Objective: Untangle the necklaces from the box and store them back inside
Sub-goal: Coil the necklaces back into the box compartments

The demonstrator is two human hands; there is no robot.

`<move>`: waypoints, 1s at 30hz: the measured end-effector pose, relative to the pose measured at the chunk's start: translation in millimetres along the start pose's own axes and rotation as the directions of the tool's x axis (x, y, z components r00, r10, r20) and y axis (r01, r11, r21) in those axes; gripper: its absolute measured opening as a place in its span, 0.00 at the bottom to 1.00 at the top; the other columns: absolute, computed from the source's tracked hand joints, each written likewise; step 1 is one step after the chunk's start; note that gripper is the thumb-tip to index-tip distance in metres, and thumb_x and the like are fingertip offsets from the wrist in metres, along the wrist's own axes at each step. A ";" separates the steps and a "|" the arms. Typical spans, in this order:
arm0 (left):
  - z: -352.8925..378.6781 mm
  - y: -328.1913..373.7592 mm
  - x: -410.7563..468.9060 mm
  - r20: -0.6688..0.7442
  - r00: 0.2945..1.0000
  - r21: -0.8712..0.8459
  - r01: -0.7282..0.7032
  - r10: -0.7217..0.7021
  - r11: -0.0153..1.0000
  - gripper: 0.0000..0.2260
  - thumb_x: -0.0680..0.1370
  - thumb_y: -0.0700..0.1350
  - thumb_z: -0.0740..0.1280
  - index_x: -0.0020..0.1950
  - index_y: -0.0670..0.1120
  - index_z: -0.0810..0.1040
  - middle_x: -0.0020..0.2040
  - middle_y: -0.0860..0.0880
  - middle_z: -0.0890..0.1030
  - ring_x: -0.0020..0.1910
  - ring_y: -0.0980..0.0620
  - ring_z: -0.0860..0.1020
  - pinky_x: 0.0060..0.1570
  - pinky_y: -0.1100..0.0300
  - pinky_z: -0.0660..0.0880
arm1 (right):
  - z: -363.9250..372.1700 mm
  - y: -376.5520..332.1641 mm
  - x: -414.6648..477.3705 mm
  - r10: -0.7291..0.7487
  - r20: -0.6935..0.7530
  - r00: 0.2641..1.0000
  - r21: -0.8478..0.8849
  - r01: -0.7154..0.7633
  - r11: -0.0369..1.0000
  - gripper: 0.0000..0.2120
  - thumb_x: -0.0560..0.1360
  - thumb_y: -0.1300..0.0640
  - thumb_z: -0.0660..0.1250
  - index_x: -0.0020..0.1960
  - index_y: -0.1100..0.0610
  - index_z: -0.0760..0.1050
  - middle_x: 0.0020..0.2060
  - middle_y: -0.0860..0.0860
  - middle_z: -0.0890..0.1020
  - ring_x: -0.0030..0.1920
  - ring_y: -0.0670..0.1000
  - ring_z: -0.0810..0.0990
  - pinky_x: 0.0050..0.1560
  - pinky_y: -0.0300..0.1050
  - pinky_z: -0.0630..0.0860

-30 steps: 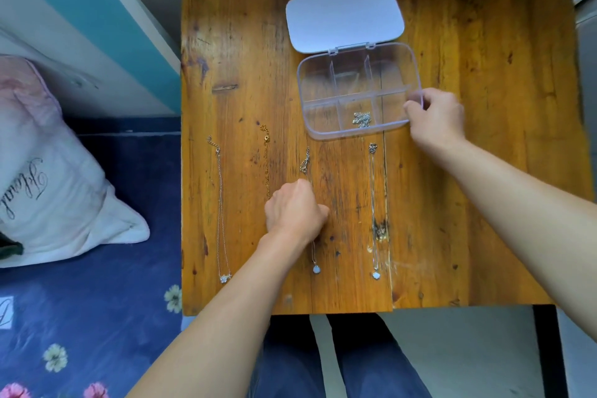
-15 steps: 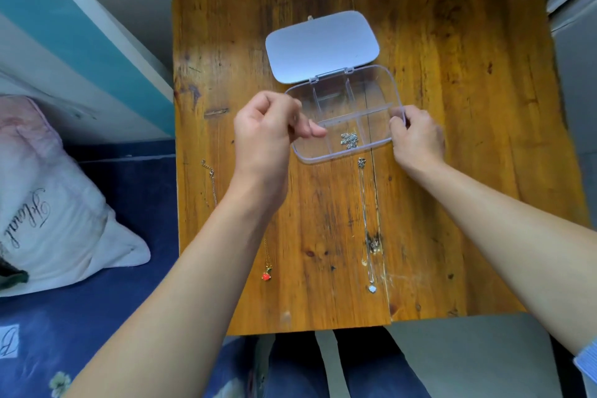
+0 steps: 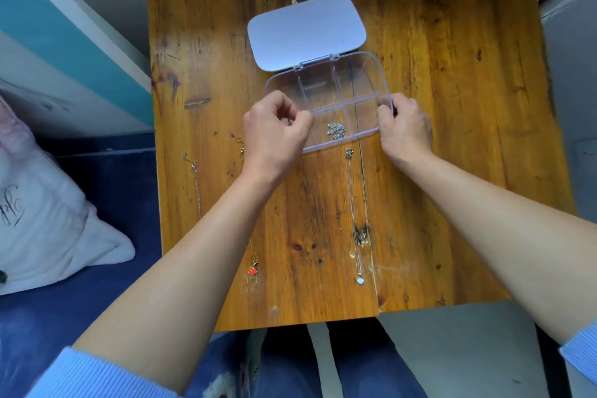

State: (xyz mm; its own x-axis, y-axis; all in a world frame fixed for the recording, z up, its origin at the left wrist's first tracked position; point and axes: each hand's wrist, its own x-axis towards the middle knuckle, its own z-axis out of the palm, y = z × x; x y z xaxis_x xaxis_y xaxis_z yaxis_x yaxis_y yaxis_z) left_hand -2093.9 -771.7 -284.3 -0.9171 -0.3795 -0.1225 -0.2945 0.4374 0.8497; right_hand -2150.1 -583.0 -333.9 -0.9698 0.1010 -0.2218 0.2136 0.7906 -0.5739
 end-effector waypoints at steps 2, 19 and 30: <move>-0.5 -6.7 -7.6 -0.017 0.993 0.243 -0.111 0.118 0.964 0.05 0.70 0.42 0.68 0.34 0.45 0.74 0.40 0.50 0.76 0.43 0.54 0.72 0.43 0.72 0.65 | -1.4 -0.6 -0.8 0.007 -0.004 1.000 -0.006 -0.007 1.000 0.14 0.80 0.55 0.56 0.59 0.56 0.77 0.53 0.58 0.78 0.51 0.59 0.75 0.43 0.44 0.65; 15.6 -47.6 -4.1 -0.072 0.997 0.532 0.060 -0.025 0.845 0.20 0.83 0.50 0.51 0.71 0.42 0.66 0.65 0.42 0.73 0.63 0.42 0.69 0.60 0.50 0.64 | -6.5 16.6 -129.3 0.019 0.309 0.951 -0.374 0.103 0.922 0.12 0.72 0.40 0.69 0.43 0.49 0.80 0.37 0.45 0.83 0.41 0.52 0.80 0.40 0.43 0.70; 21.1 -57.7 -5.3 -0.086 0.996 0.594 0.048 0.003 0.803 0.17 0.83 0.48 0.51 0.63 0.39 0.72 0.65 0.41 0.74 0.64 0.41 0.70 0.62 0.49 0.64 | -11.1 4.0 -122.1 -0.144 0.312 0.939 0.059 0.132 0.990 0.09 0.74 0.56 0.64 0.35 0.51 0.71 0.49 0.45 0.79 0.51 0.50 0.76 0.48 0.48 0.73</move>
State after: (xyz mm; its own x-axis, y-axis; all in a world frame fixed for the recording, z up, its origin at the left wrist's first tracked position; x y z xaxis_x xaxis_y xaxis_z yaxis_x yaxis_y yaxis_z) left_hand -2077.7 -777.7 -343.5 -0.8917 -0.4464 -0.0753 -0.4405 0.8173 0.3715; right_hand -2032.1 -585.4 -300.4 -0.9047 -0.2074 -0.3722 0.0904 0.7602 -0.6434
